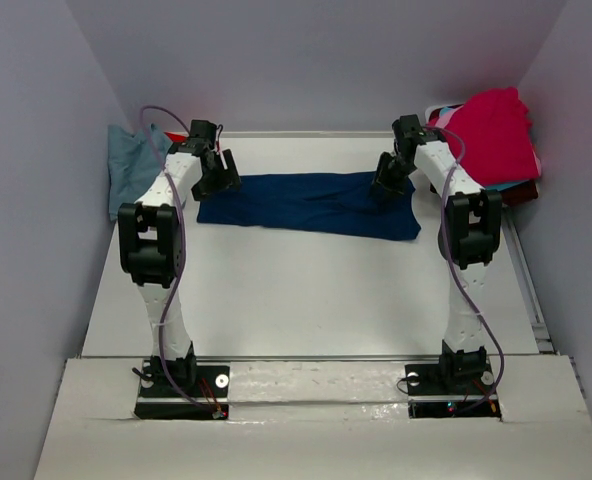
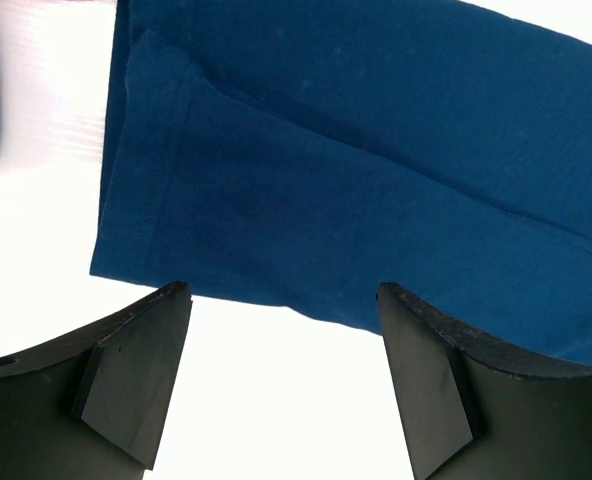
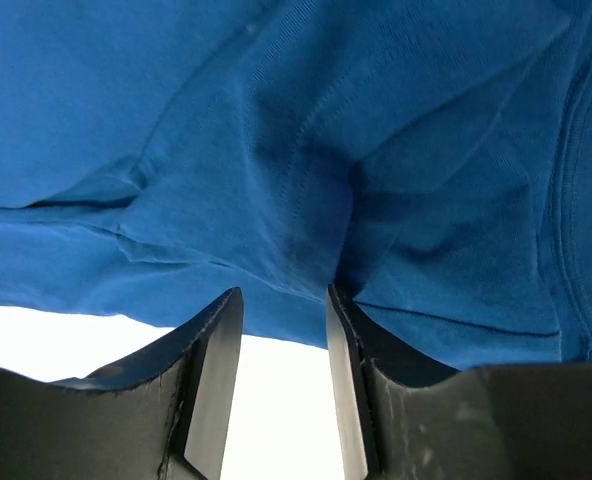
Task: Fold and stack the t-shirts
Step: Fold the tshirt
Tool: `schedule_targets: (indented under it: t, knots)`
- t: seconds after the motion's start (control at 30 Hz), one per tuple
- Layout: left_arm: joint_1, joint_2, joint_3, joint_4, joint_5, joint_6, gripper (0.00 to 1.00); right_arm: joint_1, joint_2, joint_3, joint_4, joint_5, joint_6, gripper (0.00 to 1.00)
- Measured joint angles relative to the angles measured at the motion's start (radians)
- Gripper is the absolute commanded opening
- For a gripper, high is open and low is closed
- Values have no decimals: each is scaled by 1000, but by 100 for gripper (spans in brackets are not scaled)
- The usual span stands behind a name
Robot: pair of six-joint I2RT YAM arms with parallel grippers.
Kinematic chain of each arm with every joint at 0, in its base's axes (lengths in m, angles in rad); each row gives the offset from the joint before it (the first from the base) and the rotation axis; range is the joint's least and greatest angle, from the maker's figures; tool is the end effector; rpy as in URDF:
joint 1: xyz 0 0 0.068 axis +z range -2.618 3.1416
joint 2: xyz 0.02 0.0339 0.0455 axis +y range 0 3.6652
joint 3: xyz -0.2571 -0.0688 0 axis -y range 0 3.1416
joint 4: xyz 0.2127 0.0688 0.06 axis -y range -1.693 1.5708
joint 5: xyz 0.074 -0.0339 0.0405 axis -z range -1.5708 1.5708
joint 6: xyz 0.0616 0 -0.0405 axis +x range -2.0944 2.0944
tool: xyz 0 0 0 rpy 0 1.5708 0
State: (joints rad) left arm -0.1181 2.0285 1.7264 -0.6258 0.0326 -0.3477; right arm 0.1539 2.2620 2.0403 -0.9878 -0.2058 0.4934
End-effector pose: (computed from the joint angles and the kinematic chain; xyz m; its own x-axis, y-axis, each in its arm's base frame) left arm 0.4325 -0.0533 0.2296 -0.7940 -0.2487 -0.5547 -0.1419 0.9631 -0.2288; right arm 0.4448 0.0817 0.1977 -0.9190 0.3266 -0.2208 0.2428 0.9101 0.3358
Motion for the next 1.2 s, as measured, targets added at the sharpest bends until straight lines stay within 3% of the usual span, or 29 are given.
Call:
schedule_targets:
  t: [0.17, 0.67, 1.07, 1.2]
  knots:
    - [0, 15, 0, 0, 0, 3, 86, 0, 10, 7, 0, -1, -2, 31]
    - [0, 26, 0, 0, 0, 10, 86, 0, 31, 10, -22, 1, -16, 39]
    - [0, 34, 0, 0, 0, 11, 86, 0, 23, -48, -20, 13, -19, 38]
    - [0, 34, 0, 0, 0, 11, 86, 0, 23, -48, -19, 14, -18, 33]
